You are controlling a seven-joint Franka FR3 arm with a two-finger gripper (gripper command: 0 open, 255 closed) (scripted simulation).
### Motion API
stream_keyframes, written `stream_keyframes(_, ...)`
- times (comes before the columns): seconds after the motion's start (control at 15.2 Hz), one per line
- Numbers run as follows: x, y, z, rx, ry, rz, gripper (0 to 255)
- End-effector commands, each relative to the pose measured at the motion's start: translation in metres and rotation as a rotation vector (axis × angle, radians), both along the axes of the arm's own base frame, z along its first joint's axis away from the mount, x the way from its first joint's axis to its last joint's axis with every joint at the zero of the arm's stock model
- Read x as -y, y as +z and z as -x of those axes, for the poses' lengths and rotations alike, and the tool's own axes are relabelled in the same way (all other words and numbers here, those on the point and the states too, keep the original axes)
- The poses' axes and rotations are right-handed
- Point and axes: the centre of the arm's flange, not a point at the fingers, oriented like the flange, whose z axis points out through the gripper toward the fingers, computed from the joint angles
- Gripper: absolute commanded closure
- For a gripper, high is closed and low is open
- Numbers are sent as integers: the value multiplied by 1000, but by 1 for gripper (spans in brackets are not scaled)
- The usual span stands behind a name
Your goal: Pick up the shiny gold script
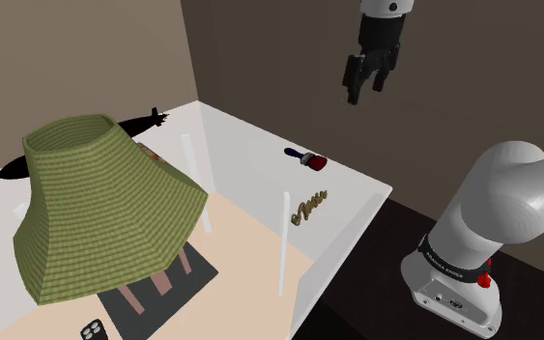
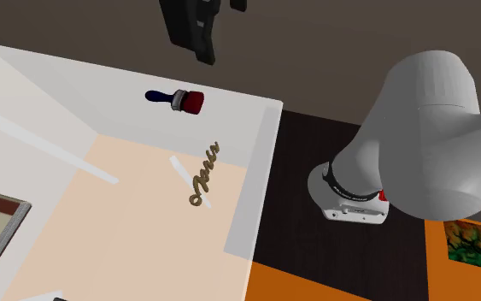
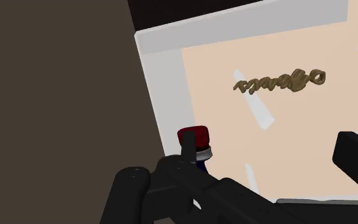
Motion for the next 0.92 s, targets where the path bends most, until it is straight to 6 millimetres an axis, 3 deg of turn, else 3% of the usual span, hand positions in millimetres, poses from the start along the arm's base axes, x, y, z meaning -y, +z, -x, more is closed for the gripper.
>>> stream_keyframes(0.0,0,0,0,0,0,0,0)
stream_keyframes(0.86,-79,-156,-18,28,479,91,0)
